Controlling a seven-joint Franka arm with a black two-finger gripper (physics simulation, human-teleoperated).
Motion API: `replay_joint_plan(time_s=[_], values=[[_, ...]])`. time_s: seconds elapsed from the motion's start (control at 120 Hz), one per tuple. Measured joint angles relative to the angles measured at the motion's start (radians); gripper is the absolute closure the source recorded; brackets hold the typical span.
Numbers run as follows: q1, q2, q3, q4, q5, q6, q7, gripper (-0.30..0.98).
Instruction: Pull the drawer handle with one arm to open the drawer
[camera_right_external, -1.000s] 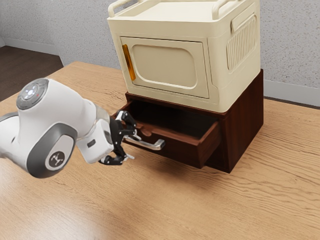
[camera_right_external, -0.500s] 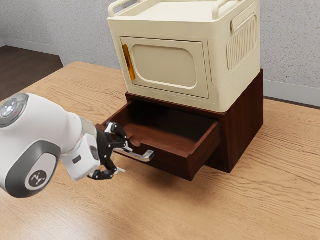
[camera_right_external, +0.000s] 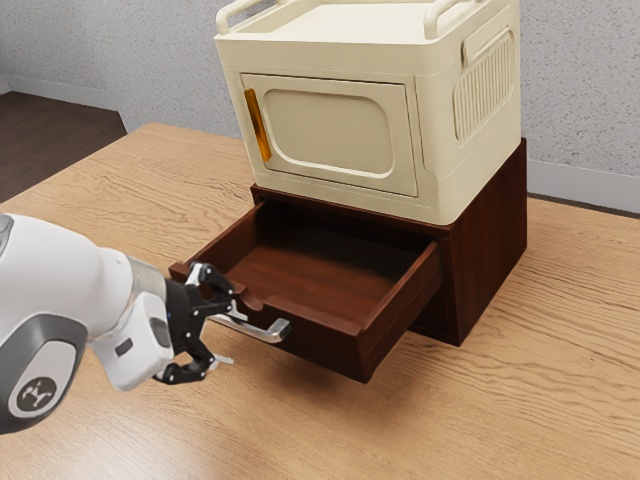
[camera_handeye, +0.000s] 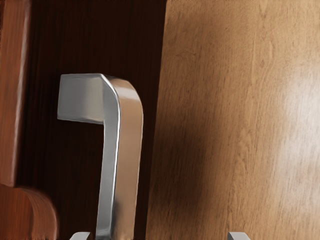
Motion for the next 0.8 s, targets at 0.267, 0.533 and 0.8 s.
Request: replay_joint_plan(time_s=[0.267,0.533,0.8], values=[[0.000,-0.032,0.000,-0.016,0.004,-0.002,-0.012,0.45],[0.000,-0.089,-0.034,-0.016,-0.001,-0.015,-0.024,0.38],[0.013,-0.060,-0.041,0.114,-0.044,-0.198,-0.136,0.13]])
